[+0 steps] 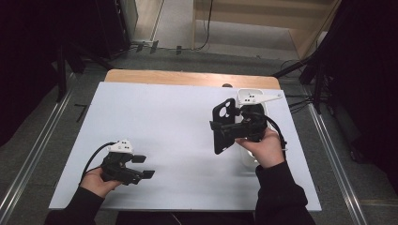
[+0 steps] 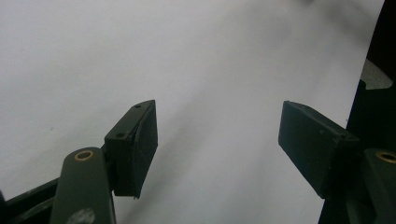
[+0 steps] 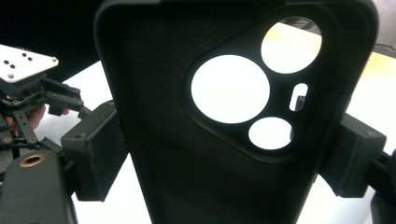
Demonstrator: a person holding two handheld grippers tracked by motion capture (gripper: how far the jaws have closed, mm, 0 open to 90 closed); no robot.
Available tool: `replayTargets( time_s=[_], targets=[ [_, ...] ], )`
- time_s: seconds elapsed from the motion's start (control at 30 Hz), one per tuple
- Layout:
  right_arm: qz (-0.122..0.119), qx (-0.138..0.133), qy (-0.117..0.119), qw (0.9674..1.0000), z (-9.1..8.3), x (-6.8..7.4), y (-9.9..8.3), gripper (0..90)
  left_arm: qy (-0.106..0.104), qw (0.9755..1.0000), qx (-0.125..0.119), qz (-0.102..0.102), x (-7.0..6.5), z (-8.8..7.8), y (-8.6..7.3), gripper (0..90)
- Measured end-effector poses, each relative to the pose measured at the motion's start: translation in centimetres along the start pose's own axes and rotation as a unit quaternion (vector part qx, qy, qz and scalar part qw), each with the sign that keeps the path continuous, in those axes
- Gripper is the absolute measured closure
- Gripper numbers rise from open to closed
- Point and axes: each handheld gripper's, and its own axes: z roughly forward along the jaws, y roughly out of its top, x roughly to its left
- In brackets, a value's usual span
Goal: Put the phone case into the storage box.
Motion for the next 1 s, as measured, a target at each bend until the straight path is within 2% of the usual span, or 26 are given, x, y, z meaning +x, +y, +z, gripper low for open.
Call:
replayTargets(
  time_s=[0.37,0.53,1.0],
  targets=[
    [0.01,-0.015,-0.018,0.9997,-1.8,-1.1,0.1,12.4,-0.002,1.0,0.004,0.001,0.1,-0.1,-0.1,28.7],
    [0.021,-0.023,-0.036,0.9989,-2.6,-1.8,0.1,12.4,-0.003,1.0,0.001,-0.001,0.0,0.0,-0.1,28.8],
    [0.058,-0.042,-0.105,0.9919,-4.7,-3.8,-0.2,12.4,-0.004,1.0,0.005,0.0,0.1,0.0,-0.1,28.8]
  ],
)
